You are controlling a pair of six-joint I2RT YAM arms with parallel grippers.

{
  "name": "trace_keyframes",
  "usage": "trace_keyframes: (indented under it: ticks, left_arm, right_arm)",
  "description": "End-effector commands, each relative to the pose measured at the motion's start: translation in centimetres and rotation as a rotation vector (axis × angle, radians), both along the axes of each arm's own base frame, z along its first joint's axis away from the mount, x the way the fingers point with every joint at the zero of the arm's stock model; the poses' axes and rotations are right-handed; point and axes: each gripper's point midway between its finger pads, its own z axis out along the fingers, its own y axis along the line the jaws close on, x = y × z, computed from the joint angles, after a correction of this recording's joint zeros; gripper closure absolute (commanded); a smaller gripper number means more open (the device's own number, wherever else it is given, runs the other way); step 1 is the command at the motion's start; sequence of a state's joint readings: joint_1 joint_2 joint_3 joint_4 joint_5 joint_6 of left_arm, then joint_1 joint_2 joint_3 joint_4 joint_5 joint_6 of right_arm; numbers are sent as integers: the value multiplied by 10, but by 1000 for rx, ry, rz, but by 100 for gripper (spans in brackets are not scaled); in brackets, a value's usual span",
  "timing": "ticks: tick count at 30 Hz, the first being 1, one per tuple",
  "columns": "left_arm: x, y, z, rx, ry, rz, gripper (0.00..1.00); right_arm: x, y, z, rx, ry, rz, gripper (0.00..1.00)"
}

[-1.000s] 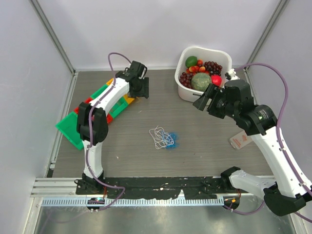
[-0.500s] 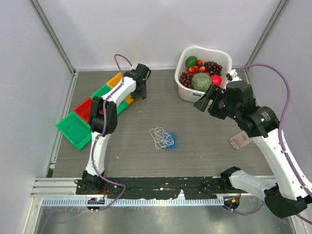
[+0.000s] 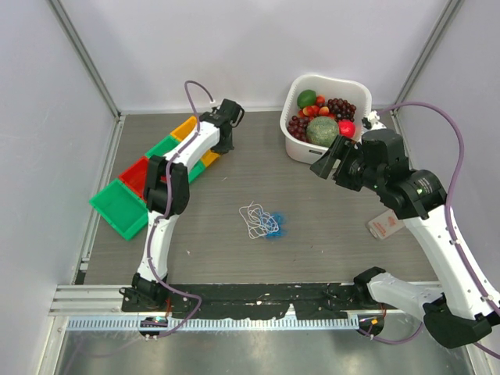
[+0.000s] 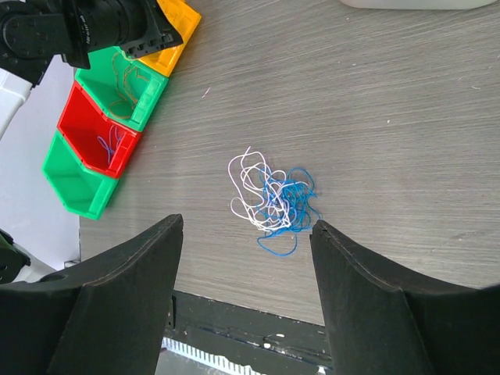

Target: Untangle the cables

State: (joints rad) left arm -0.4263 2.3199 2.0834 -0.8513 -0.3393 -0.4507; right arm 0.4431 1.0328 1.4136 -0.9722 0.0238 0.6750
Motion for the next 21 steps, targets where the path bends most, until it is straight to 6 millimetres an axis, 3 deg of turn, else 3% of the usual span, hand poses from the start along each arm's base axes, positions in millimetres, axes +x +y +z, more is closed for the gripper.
trace_keyframes:
  ticks: [1, 6, 13, 17, 18, 21]
  left_arm:
    - [20, 1, 36, 26, -110, -28, 100]
    - [39, 15, 53, 56, -208, -72, 100]
    - [66, 46, 43, 14, -197, -71, 100]
    - [65, 55, 45, 47, -173, -56, 100]
    - [64, 59, 46, 51, -169, -41, 98]
    - [59, 62, 53, 39, -158, -18, 74]
  right_arm:
    - [6, 0, 2, -9, -18, -4, 29]
    - [6, 1, 1, -10, -14, -1, 28]
    - [7, -3, 2, -26, -11, -16, 29]
    - [6, -4, 4, -22, -13, -22, 29]
    - [6, -4, 5, -20, -15, -22, 29]
    - [4, -4, 7, -10, -19, -23, 29]
